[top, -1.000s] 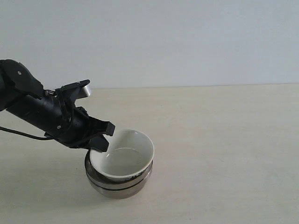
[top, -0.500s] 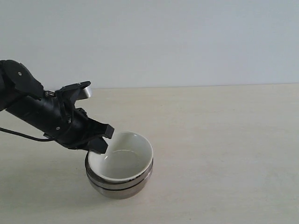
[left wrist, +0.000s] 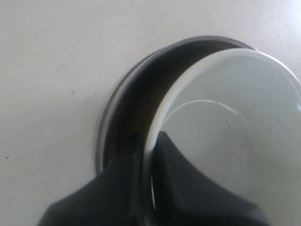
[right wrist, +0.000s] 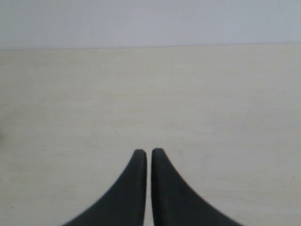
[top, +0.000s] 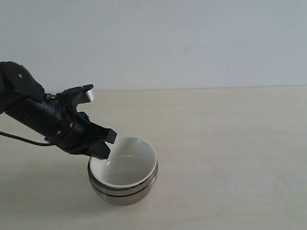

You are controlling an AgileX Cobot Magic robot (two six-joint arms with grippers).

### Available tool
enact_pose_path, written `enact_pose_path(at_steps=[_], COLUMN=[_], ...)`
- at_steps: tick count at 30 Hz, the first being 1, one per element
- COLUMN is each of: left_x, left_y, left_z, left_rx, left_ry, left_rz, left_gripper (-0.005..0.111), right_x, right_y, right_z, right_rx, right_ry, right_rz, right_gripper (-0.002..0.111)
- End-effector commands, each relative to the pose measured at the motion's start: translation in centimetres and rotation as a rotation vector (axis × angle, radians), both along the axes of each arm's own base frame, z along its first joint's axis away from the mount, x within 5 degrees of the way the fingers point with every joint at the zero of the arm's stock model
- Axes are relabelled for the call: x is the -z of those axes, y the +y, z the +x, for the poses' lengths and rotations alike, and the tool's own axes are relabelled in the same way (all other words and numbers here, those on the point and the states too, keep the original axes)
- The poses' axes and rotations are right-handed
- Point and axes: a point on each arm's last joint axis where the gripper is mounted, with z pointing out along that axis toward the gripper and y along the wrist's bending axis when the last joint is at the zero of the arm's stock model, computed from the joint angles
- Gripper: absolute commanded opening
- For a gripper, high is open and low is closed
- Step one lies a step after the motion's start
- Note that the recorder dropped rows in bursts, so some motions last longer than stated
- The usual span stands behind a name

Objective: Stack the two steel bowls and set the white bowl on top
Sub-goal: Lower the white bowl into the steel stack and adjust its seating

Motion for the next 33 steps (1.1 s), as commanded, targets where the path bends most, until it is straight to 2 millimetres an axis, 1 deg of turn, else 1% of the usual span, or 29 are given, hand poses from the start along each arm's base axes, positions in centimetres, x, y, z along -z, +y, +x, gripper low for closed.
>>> enact_pose_path(at_steps=[1, 2, 4, 5, 7, 9, 11, 15, 24, 27, 33], left_x=[0.1, 0.1, 0.1, 0.1, 0.1, 0.1, 0.1, -0.3, -3.4, -3.8, -3.8], left_y=[0.1, 0.1, 0.1, 0.1, 0.1, 0.1, 0.1, 0.1, -0.3, -0.3, -0.2], left_z=[-0.2, -0.2, -0.2, -0.2, -0.2, -0.2, -0.2, -0.1, 0.0, -0.1, -0.2], left_rx=[0.002, 0.003, 0.003, 0.003, 0.003, 0.003, 0.005, 0.007, 0.024, 0.028, 0.032], left_ry=[0.010, 0.010, 0.010, 0.010, 0.010, 0.010, 0.015, 0.009, -0.037, -0.041, -0.038], left_rz=[0.001, 0.001, 0.001, 0.001, 0.001, 0.001, 0.000, -0.005, -0.052, -0.056, -0.052], left_gripper=[0.004, 0.004, 0.009, 0.014, 0.029, 0.040, 0.047, 0.048, 0.048, 0.048, 0.048], right_x=[-0.1, -0.1, -0.1, -0.1, -0.1, -0.1, -0.1, -0.1, -0.1, -0.1, -0.1], right_y=[0.0, 0.0, 0.0, 0.0, 0.0, 0.0, 0.0, 0.0, 0.0, 0.0, 0.0], right_z=[0.0, 0.0, 0.0, 0.0, 0.0, 0.0, 0.0, 0.0, 0.0, 0.0, 0.0], right_rx=[0.001, 0.001, 0.001, 0.001, 0.001, 0.001, 0.001, 0.001, 0.001, 0.001, 0.001], right_ry=[-0.011, -0.011, -0.011, -0.011, -0.011, -0.011, -0.011, -0.011, -0.011, -0.011, -0.011], right_rz=[-0.008, -0.008, -0.008, -0.008, -0.008, -0.008, -0.008, -0.008, -0.008, -0.008, -0.008], right_gripper=[0.000, 0.000, 0.000, 0.000, 0.000, 0.000, 0.000, 0.000, 0.000, 0.000, 0.000])
